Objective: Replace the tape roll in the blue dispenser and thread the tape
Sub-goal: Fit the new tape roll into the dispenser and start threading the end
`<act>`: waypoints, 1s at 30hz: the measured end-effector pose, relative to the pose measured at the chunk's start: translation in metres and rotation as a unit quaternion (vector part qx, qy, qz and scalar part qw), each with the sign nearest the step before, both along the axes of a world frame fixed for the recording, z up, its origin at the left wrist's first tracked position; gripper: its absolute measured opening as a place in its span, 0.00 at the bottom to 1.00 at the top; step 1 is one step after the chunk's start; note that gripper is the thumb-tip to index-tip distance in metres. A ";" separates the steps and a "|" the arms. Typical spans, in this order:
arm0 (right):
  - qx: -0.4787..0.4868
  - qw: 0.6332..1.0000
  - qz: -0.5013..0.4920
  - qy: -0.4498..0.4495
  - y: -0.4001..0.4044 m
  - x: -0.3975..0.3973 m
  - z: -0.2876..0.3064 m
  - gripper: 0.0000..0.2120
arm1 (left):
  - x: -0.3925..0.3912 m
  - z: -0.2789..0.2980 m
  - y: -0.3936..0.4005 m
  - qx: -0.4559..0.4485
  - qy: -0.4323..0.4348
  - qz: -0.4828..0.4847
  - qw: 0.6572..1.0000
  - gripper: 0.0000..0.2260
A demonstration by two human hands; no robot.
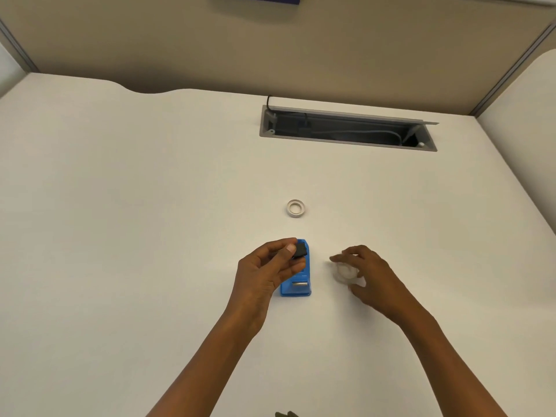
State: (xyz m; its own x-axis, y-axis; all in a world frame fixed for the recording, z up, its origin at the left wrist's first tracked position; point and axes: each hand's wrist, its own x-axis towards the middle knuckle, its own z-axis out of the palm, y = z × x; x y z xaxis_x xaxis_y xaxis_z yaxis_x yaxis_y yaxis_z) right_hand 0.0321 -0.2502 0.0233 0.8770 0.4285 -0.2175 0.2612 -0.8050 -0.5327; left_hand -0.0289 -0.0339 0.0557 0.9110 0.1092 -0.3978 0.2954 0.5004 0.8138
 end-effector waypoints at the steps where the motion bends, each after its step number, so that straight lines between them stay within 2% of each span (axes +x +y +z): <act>1: 0.054 0.998 -0.025 0.000 0.001 -0.002 0.004 0.26 | -0.001 0.001 0.000 0.002 -0.008 -0.009 1.000 0.09; 5: 0.300 0.941 -0.133 0.087 0.012 -0.010 0.035 0.22 | -0.004 0.003 -0.003 0.013 -0.034 -0.038 0.999 0.12; 8: 0.368 0.907 -0.137 0.151 0.019 -0.014 0.049 0.21 | -0.004 0.005 -0.005 0.032 -0.040 -0.045 0.998 0.13; 11: 0.387 0.896 -0.123 0.179 0.025 -0.015 0.058 0.20 | -0.002 0.007 -0.006 0.050 -0.036 -0.043 0.997 0.15; 18: 0.374 0.903 -0.111 0.181 0.032 -0.015 0.058 0.20 | -0.003 0.004 -0.008 0.089 -0.024 -0.048 0.995 0.16; 30: 0.362 0.912 -0.099 0.165 0.039 -0.017 0.051 0.18 | -0.002 -0.004 -0.008 0.133 -0.012 -0.058 0.989 0.09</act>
State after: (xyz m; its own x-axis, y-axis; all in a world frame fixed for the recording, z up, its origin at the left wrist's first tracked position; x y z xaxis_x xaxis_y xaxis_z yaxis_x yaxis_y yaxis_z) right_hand 0.0156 -0.2115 0.0740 0.8905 0.4054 -0.2063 -0.1214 -0.2252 -0.9667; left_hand -0.0313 -0.0416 0.0514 0.9323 0.1017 -0.3472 0.3172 0.2314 0.9197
